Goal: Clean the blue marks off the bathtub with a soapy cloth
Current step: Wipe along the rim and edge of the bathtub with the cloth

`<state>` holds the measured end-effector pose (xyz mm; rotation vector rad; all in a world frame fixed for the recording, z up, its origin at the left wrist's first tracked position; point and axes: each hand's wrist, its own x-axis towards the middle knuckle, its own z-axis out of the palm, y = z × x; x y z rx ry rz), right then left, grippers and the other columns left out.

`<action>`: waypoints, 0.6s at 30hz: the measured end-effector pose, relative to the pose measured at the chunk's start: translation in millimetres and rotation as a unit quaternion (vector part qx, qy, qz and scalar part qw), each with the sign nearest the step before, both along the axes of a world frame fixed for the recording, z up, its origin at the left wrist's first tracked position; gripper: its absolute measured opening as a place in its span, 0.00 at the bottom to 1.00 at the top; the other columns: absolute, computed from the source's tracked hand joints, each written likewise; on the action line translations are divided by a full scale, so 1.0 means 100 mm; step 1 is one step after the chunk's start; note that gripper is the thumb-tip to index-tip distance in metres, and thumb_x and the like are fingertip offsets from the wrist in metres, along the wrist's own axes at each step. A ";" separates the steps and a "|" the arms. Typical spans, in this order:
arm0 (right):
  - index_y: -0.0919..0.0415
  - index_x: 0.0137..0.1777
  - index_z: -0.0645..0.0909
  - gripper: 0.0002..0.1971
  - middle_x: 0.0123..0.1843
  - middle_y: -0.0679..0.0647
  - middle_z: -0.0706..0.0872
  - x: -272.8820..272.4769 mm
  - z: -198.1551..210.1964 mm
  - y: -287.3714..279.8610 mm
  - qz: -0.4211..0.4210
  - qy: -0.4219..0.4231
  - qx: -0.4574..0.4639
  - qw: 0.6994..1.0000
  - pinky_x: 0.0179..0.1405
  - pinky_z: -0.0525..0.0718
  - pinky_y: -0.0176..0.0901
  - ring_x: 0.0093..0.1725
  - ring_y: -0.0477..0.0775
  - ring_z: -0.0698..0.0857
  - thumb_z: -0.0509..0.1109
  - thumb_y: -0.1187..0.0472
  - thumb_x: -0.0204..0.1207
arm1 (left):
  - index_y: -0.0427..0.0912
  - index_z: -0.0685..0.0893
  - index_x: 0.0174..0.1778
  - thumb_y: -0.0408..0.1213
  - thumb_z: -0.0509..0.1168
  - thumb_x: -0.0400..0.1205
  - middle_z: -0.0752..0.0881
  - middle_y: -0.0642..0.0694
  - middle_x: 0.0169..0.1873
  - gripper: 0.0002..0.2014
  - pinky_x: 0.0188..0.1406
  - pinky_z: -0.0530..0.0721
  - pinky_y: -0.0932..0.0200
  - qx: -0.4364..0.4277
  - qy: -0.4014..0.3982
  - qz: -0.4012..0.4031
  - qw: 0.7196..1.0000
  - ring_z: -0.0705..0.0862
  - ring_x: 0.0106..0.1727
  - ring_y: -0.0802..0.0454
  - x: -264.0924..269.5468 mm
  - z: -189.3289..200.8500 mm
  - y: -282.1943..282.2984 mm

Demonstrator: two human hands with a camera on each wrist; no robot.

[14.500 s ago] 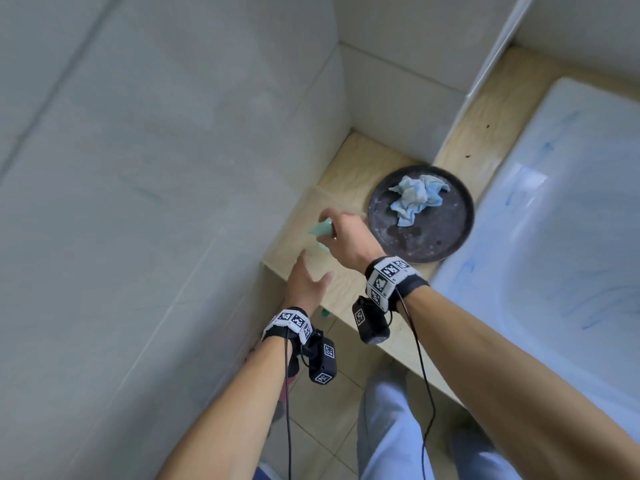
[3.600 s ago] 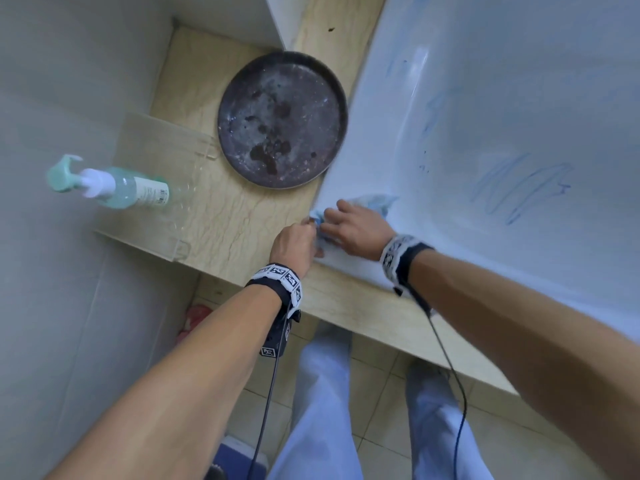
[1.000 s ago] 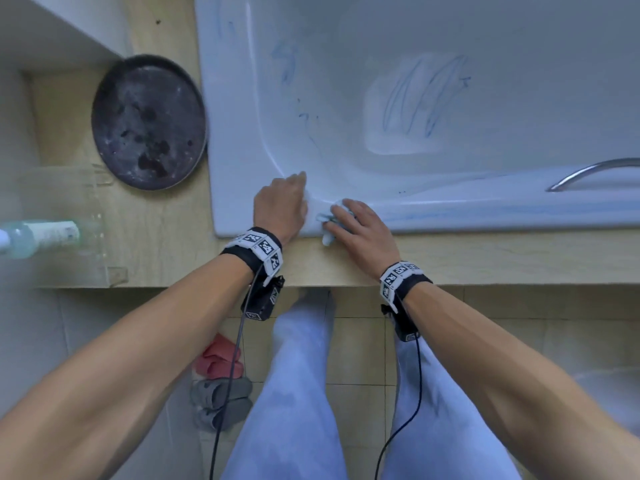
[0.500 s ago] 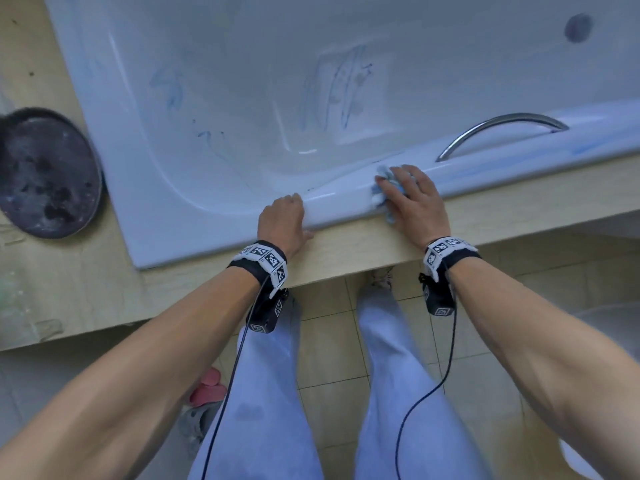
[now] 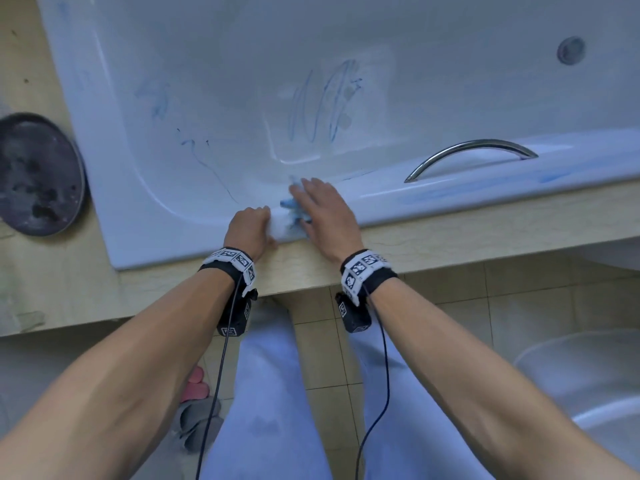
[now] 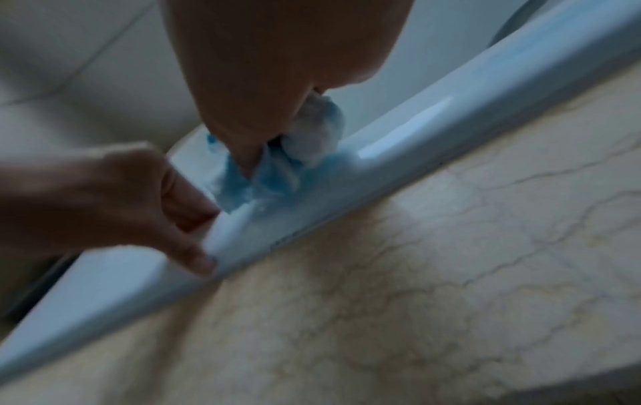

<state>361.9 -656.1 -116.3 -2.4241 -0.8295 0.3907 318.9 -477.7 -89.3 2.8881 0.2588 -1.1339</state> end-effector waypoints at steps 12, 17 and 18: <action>0.58 0.69 0.84 0.19 0.79 0.58 0.79 0.20 -0.26 -1.24 0.100 -0.101 -0.003 0.990 0.74 0.76 0.61 0.77 0.69 0.75 0.72 0.70 0.79 | 0.39 0.78 0.46 0.46 0.79 0.70 0.85 0.40 0.36 0.20 0.33 0.72 0.55 0.002 0.015 0.015 1.000 0.74 0.33 0.44 0.05 0.01 0.02; 0.60 0.70 0.83 0.23 0.79 0.59 0.77 0.41 -0.19 -2.12 0.016 -0.098 -0.066 0.993 0.70 0.80 0.64 0.76 0.72 0.73 0.76 0.71 0.75 | 0.37 0.78 0.48 0.41 0.79 0.72 0.86 0.39 0.39 0.18 0.34 0.75 0.55 -0.004 0.015 0.012 1.000 0.78 0.36 0.42 0.05 0.03 0.01; 0.60 0.70 0.83 0.26 0.78 0.59 0.78 0.42 -0.15 -2.16 0.003 -0.084 -0.070 0.994 0.68 0.81 0.63 0.76 0.71 0.73 0.78 0.71 0.72 | 0.37 0.78 0.49 0.40 0.78 0.72 0.86 0.38 0.40 0.18 0.35 0.75 0.55 -0.004 0.017 0.015 1.000 0.81 0.38 0.41 0.05 0.04 0.01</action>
